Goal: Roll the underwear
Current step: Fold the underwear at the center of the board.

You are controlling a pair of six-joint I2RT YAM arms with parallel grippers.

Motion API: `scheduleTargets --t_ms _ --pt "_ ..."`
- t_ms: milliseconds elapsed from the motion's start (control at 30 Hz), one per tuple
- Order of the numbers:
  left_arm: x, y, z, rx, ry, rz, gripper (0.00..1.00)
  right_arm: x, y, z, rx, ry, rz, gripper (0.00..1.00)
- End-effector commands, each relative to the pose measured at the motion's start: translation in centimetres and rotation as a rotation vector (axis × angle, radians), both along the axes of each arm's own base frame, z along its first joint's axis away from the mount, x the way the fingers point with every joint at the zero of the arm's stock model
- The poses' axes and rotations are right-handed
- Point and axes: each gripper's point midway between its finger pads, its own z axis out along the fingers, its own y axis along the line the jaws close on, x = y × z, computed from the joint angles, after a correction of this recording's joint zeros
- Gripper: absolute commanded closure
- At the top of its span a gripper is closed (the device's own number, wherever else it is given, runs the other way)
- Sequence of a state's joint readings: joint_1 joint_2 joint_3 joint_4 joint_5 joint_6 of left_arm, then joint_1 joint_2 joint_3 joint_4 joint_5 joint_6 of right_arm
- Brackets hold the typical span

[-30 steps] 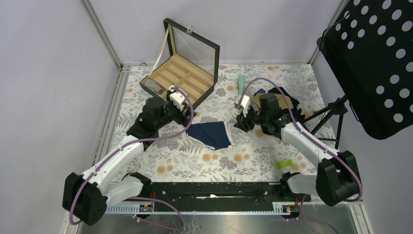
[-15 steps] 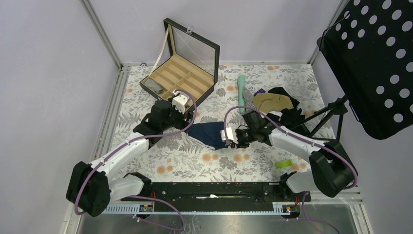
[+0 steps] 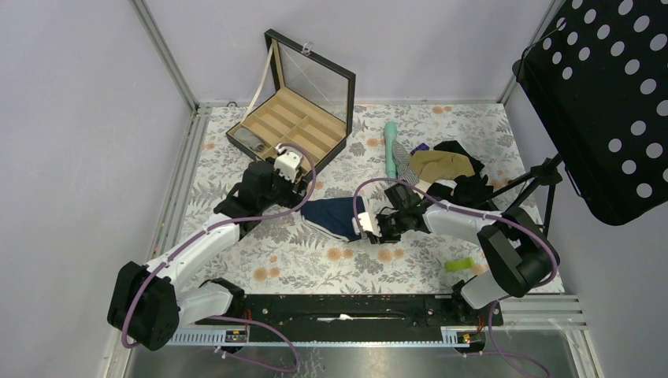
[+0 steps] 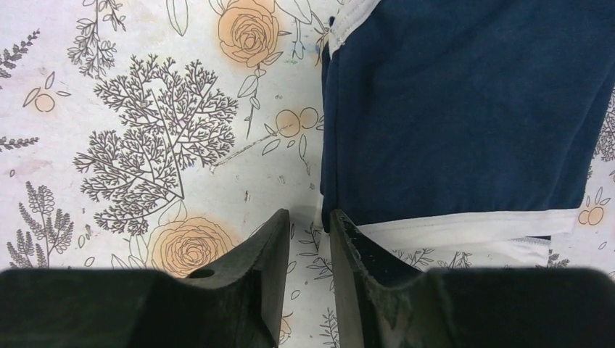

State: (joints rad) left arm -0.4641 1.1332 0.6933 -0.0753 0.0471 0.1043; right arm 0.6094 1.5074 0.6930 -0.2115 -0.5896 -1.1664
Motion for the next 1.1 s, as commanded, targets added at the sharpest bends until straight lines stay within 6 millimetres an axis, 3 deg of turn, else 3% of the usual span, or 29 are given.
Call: scheduleTargets --t_ms 0,400,900,1000,1067 --pt "0.3 0.1 1.6 -0.009 -0.051 -0.008 0.22 1.5 1.3 1.0 0.021 -0.056 0.019 0.66" --pt "-0.3 -0.5 0.8 -0.007 -0.017 -0.055 0.23 2.0 2.1 2.2 0.026 -0.055 0.007 0.64" --pt "-1.1 -1.1 0.4 -0.01 0.009 -0.109 0.25 1.3 0.6 -1.4 -0.148 0.047 0.05 0.59" --pt "-1.6 -1.6 0.5 0.003 -0.014 -0.182 0.25 1.4 -0.2 -2.3 -0.227 0.08 0.05 0.83" --pt "-2.3 -2.1 0.5 0.022 -0.044 -0.265 0.26 1.2 -0.4 -2.5 -0.253 0.114 0.053 0.92"
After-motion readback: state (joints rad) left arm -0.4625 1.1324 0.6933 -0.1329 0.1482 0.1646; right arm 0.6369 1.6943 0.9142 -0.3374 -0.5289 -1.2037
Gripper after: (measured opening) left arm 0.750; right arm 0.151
